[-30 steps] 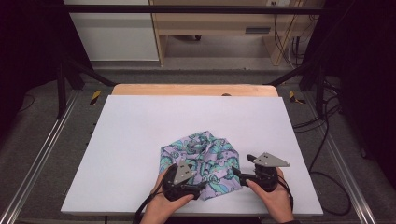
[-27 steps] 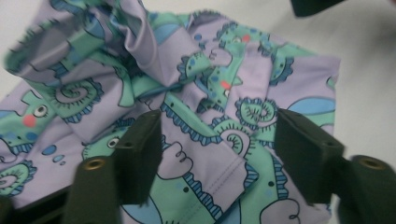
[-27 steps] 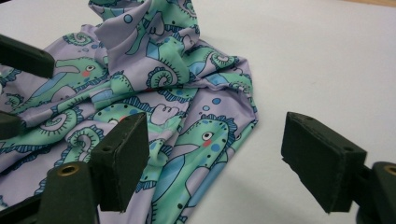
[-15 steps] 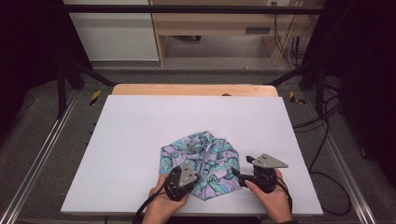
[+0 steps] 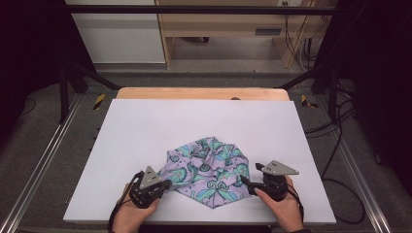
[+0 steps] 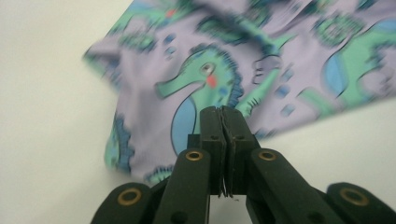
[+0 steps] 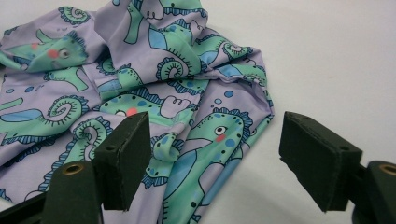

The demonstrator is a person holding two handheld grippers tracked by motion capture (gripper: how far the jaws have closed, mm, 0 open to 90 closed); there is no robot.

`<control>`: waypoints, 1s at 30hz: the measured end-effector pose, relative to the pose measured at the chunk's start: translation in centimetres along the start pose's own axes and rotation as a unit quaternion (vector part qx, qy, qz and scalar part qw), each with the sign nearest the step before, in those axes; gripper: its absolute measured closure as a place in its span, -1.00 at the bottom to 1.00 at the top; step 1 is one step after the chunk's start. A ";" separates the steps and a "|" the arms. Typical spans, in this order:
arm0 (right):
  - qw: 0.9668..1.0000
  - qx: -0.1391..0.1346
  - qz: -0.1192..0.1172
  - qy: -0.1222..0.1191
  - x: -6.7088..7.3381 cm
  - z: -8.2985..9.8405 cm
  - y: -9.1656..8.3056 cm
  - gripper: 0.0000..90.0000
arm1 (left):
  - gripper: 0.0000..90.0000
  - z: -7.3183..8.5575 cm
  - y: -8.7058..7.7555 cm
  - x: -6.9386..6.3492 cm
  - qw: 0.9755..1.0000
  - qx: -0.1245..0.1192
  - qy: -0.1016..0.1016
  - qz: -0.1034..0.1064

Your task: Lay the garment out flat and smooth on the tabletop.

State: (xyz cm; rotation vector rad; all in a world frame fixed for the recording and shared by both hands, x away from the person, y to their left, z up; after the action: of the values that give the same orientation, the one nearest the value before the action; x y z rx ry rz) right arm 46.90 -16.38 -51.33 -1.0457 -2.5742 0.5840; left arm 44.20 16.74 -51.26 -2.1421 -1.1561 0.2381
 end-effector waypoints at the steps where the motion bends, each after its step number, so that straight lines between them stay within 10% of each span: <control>1: 1.000 0.000 0.000 0.000 0.1 0.0 0.0 -0.44 | 0.96 0.2 -0.2 0.4 1.000 -0.003 -0.007 0.001; 7: 1.000 -0.001 -0.002 0.004 0.2 0.0 0.2 -0.46 | 0.30 -2.0 -0.3 -0.6 0.998 -0.062 -0.022 0.013; 15: 1.000 -0.006 -0.005 -0.001 0.4 -0.2 0.2 -0.47 | 0.03 -5.9 4.5 -4.3 0.999 -0.024 0.023 0.021; 21: 1.000 -0.009 -0.007 -0.004 0.5 -0.2 0.1 -0.47 | 0.28 -5.6 7.0 -4.1 1.000 0.006 0.010 0.013; 30: 1.000 -0.002 -0.014 -0.015 1.2 -0.3 0.6 -0.47 | 0.92 -5.9 6.8 -4.4 1.000 -0.015 0.020 0.019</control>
State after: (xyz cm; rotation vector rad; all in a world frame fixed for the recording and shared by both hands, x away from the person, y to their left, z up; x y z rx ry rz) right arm 46.51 -15.02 -51.23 -1.0086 -2.6119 0.5914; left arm 48.82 7.94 -51.87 -2.1869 -1.1028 0.1964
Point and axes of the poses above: each handheld gripper's, and its own axes: y roughly forward along the jaws, z roughly out of its underside, x roughly to its left, the point moved 7 cm from there along y, roughly forward along the jaws, and after that the axes turned 9 degrees about -z, right-handed, at the moved point
